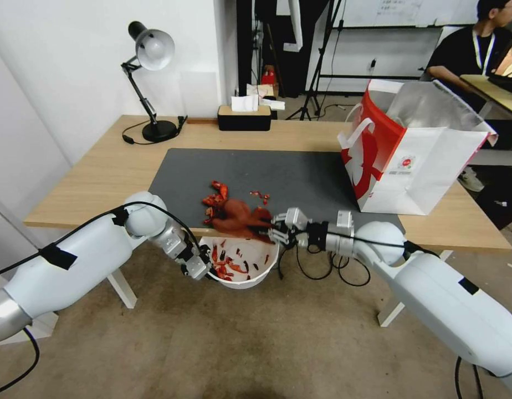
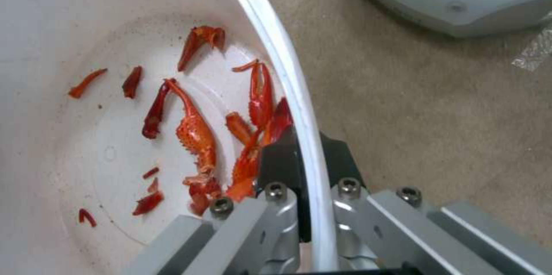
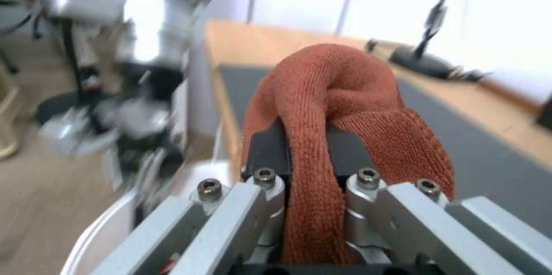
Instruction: Sweep shrimp from table into container with towel, then put container into takeout bag.
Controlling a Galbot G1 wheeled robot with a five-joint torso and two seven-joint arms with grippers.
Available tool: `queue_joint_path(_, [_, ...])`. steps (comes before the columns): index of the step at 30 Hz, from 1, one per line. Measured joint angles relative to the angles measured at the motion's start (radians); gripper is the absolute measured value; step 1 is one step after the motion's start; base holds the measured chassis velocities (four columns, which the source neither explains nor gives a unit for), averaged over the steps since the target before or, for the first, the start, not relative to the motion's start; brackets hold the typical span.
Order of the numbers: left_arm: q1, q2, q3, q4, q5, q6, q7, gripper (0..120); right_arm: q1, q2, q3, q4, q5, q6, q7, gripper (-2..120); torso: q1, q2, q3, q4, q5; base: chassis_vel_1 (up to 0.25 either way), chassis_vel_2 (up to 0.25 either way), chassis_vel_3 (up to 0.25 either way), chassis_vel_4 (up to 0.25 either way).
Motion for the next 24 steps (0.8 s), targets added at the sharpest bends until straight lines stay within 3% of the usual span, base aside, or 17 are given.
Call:
queue_joint_path(6, [0.006, 0.000, -0.006, 0.000, 0.001, -0.001, 0.000, 0, 0.074, 0.016, 0.008, -0.041, 0.068, 0.000, 0.048, 6, 0.000, 0.000, 0.000, 0.0002, -0.0001, 0.000, 0.000, 0.000, 0.000])
queue_joint_path(11, [0.010, 0.000, -0.009, 0.000, 0.001, -0.001, 0.000, 0, 0.151, 0.050, 0.007, -0.159, 0.085, 0.009, 0.069, 6, 0.000, 0.000, 0.000, 0.0001, 0.0000, 0.000, 0.000, 0.000, 0.000])
queue_joint_path(24, [0.020, 0.003, -0.016, 0.000, 0.002, -0.006, 0.000, 0, 0.341, 0.182, -0.078, -0.543, -0.097, 0.075, -0.029, 6, 0.000, 0.000, 0.000, 0.0004, -0.0001, 0.000, 0.000, 0.000, 0.000])
